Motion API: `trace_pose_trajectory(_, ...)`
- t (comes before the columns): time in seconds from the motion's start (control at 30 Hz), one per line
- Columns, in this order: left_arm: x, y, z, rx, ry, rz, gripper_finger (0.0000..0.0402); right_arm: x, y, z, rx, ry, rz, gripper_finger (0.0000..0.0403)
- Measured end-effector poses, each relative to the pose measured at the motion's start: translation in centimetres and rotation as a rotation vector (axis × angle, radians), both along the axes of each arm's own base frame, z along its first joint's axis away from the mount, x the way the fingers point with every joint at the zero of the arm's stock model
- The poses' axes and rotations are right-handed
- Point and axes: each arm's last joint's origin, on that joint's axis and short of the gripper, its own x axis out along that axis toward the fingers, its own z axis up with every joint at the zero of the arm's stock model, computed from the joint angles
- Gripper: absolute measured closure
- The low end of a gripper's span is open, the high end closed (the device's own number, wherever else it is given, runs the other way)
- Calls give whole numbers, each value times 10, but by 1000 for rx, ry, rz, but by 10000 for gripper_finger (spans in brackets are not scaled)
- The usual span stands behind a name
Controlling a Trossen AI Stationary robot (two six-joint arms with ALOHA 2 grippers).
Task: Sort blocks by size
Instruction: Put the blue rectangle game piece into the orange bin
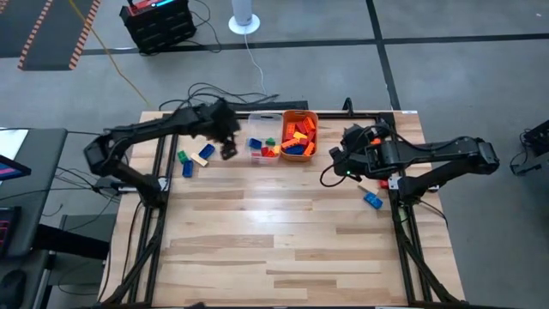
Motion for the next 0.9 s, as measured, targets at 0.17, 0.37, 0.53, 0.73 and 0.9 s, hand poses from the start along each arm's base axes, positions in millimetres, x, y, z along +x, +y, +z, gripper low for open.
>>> trace_pose_trajectory(0.17,-39,13,-32,-87,55,201,152,8,0,4,-15,-9,37,240)
trace_pose_trajectory(0.37,-62,32,-50,-84,31,391,152,10,0,5,-15,-4,48,240)
trace_pose_trajectory(0.53,-71,35,-55,-101,52,414,149,10,0,5,-14,-4,49,240)
trace_pose_trajectory(0.73,-69,33,-55,-163,8,368,125,10,0,5,-13,-7,51,240)
trace_pose_trajectory(0.9,-69,31,-60,-155,14,361,120,11,1,4,3,-6,62,240)
